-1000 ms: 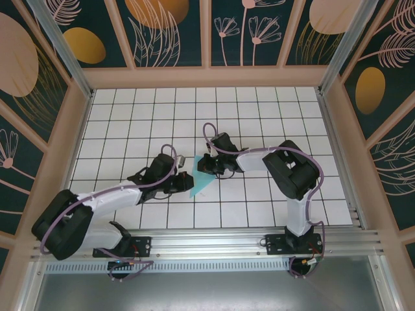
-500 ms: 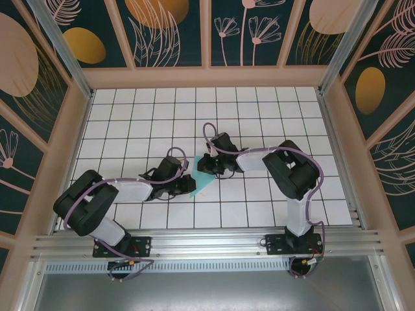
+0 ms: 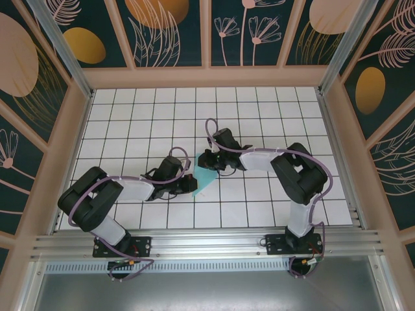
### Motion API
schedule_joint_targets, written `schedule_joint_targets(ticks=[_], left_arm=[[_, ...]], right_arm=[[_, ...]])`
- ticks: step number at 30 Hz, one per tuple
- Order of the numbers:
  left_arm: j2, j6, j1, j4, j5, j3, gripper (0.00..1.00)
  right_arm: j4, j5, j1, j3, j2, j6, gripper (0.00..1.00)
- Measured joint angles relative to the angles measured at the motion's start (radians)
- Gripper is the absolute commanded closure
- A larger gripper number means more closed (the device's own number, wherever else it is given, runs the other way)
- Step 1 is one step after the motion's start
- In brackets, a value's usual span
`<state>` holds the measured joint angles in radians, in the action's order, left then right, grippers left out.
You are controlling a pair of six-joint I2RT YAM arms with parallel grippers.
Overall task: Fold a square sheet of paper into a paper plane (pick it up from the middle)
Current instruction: Fourth fold the wing at the center of the table.
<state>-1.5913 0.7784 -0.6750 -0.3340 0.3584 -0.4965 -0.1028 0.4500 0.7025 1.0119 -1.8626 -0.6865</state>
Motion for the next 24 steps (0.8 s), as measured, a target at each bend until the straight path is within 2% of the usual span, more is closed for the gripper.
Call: schedule_joint_targets(ticks=[11, 24], left_arm=[[0.000, -0.004, 0.000, 0.000, 0.000, 0.000, 0.98], [-0.014, -0.015, 0.000, -0.012, 0.003, 0.002, 1.00]], right_arm=[[0.001, 0.003, 0.064, -0.026, -0.008, -0.015, 0.87], [0.002, -0.004, 0.048, -0.017, -0.062, -0.007, 0.86]])
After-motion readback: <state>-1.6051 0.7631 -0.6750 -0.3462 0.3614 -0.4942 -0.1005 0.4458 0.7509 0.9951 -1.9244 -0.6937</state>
